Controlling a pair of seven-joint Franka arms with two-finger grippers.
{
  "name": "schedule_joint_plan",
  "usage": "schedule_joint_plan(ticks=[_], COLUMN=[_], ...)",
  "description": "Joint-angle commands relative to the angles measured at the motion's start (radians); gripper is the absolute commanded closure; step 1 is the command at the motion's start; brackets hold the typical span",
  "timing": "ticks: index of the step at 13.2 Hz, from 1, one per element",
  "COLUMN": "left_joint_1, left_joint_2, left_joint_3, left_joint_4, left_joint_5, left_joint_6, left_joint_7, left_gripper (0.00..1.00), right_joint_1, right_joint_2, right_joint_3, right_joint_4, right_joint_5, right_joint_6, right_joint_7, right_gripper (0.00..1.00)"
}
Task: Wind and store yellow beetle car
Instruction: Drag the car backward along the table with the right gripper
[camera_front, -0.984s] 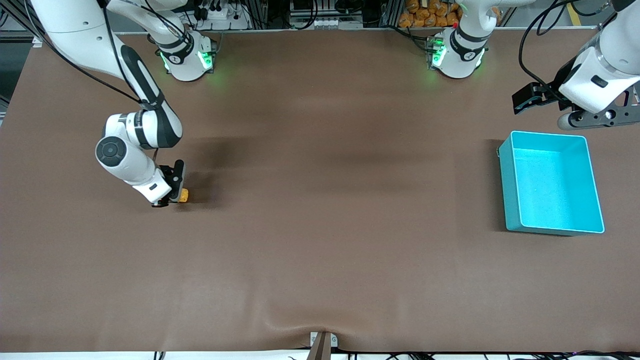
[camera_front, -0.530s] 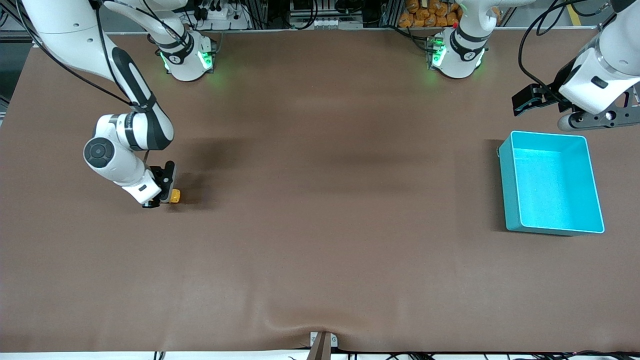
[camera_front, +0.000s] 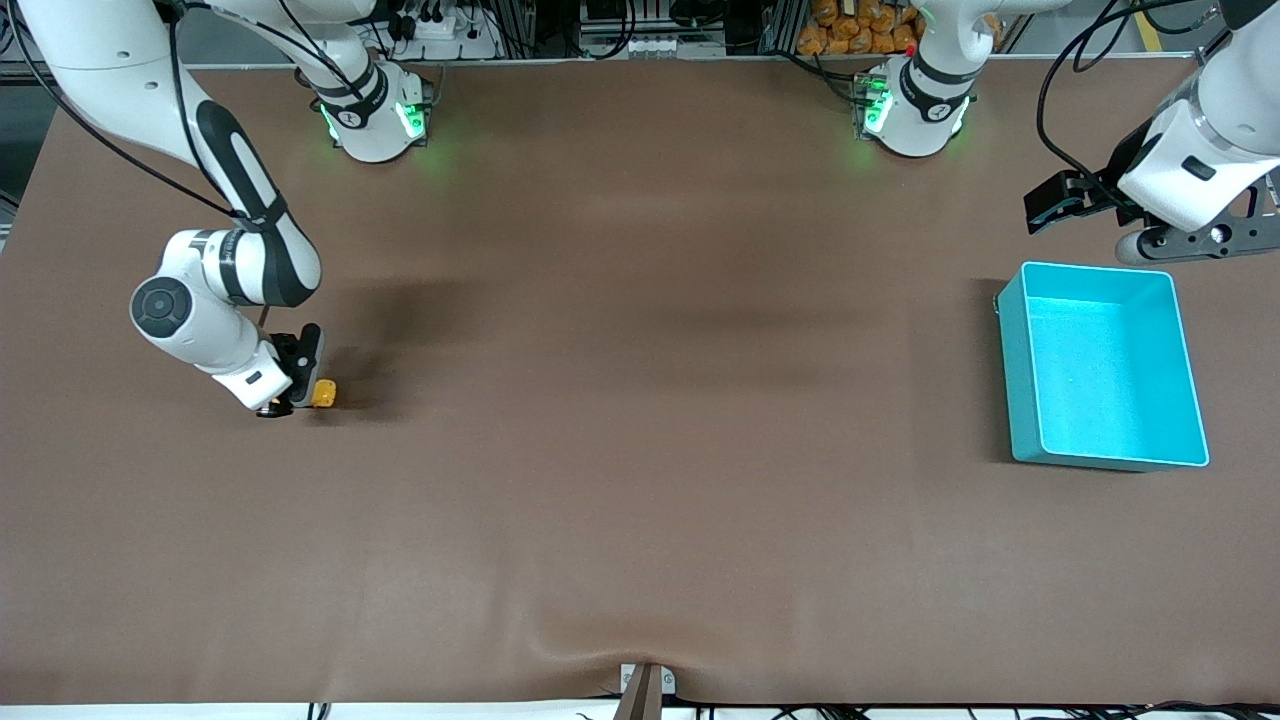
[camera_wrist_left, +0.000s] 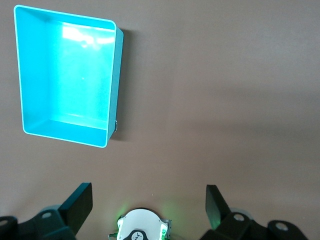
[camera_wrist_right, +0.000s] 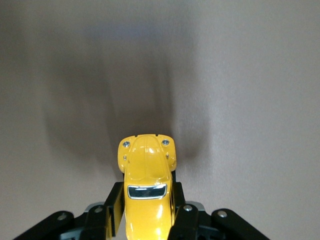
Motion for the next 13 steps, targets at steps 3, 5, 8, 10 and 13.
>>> schedule_joint_plan(ticks=[3,5,8,10,13], left_joint_1=[0.003,0.001,0.003,0.003,0.004], left_joint_2=[-0.009,-0.009,-0.009,-0.009,-0.009], left_joint_3=[-0.005,-0.005,-0.005,-0.006,-0.005], left_joint_4=[-0.007,-0.007,-0.007,-0.009,-0.009], left_joint_5=[0.012,0.012,0.012,0.01,0.012], left_joint_6=[0.009,0.009,0.008,0.008,0.008], left_joint_7=[-0.02,-0.02,-0.02,-0.02,-0.02], left_gripper=[0.0,0.0,0.0,0.0,0.0], right_joint_1=[-0.059,-0.082,-0.113,-0.138,-0.17], right_joint_2=[0.125,0.127,0.153,0.164,0.171], right_joint_3=[0.005,0.005,0.007,0.007,0.007], right_joint_4=[0.057,0.063,0.08,0.095,0.107], right_joint_5=[-0.01,-0.01,-0.008,-0.008,-0.008], right_joint_6=[0.054,0.052,0.052,0.052,0.043], right_joint_7=[-0.074,-0.091,-0.129,-0.16,-0.18], right_gripper=[0.79,0.79,0.79,0.79,0.79])
